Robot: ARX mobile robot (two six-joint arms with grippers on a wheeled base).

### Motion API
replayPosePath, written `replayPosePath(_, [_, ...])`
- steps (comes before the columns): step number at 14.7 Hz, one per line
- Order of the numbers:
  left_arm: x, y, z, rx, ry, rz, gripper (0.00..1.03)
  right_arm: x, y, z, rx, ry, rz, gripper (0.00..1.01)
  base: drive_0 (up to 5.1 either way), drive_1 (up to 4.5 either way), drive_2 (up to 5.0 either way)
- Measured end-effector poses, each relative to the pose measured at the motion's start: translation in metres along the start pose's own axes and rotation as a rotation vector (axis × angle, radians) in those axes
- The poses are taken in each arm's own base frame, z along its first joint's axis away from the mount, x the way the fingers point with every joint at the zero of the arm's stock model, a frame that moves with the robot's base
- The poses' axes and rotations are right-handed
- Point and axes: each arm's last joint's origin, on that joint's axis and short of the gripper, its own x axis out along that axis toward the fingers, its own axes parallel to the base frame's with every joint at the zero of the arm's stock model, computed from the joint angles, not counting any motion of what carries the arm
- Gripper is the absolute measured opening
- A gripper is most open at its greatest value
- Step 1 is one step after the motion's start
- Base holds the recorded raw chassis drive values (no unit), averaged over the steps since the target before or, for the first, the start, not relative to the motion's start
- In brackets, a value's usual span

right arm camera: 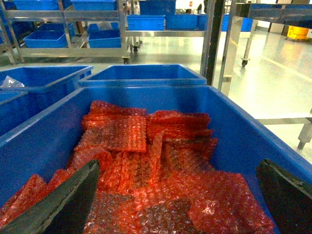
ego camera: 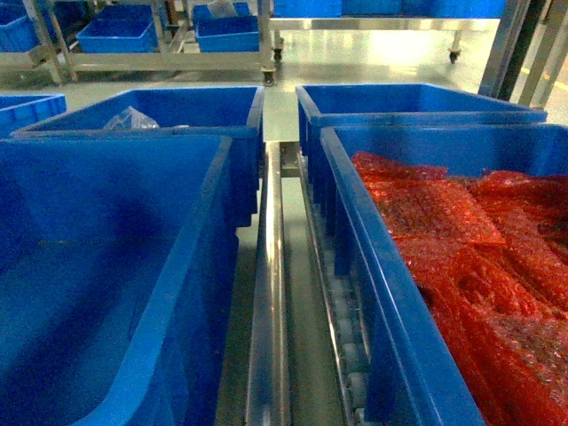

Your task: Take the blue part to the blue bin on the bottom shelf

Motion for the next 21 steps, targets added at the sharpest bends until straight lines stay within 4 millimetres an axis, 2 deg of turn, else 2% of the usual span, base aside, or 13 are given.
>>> replayPosePath(3, [-0.014, 0.0, 0.0, 0.0, -0.004, 0.0, 0.02, 0.0, 0.0, 0.0, 0.0, 0.0, 0.0, 0.98, 0.0, 0.0, 0.0])
replayPosePath(4, [-0.021, 0.0, -0.007, 0.0, 0.055, -0.003, 0.02, 0.0, 0.0, 0.0, 0.0, 0.001, -0.001, 0.98, 0.0, 0.0, 0.0])
replayPosePath(7, [-0.024, 0.0, -0.003, 0.002, 0.011, 0.0, 0.02, 0.0, 0.0, 0.0, 0.0, 0.0, 0.0, 0.98, 0.0, 0.0, 0.0])
replayPosePath(8, [-0.024, 0.0, -0.003, 0.002, 0.011, 0.0, 0.16, 0.0, 0.0, 0.0, 0.0, 0.0, 0.0, 0.98, 0.0, 0.0, 0.0])
replayPosePath(9, [-0.024, 0.0, -0.003, 0.002, 0.011, 0.0, 0.23, 0.0, 0.0, 0.0, 0.0, 0.0, 0.0, 0.98, 0.0, 0.0, 0.0])
replayPosePath(14, [-0.024, 0.0, -0.003, 0.002, 0.011, 0.0, 0.39, 0.0, 0.0, 0.0, 0.0, 0.0, 0.0, 0.98, 0.0, 0.0, 0.0])
replayPosePath(15, [-0.024, 0.0, -0.003, 0.002, 0.011, 0.0, 0.46, 0.0, 0.0, 0.0, 0.0, 0.0, 0.0, 0.98, 0.0, 0.0, 0.0])
replayPosePath(17, [-0.024, 0.0, -0.003, 0.002, 0.011, 0.0, 0.79, 0.0, 0.0, 0.0, 0.0, 0.0, 0.0, 0.98, 0.0, 0.0, 0.0])
replayPosePath(20, [-0.024, 0.0, -0.003, 0.002, 0.011, 0.0, 0.88, 0.0, 0.0, 0.0, 0.0, 0.0, 0.0, 0.98, 0.0, 0.0, 0.0])
replayPosePath(21, [-0.024, 0.0, -0.003, 0.002, 0.011, 0.0, 0.97, 0.0, 0.0, 0.0, 0.0, 0.0, 0.0, 0.98, 0.0, 0.0, 0.0])
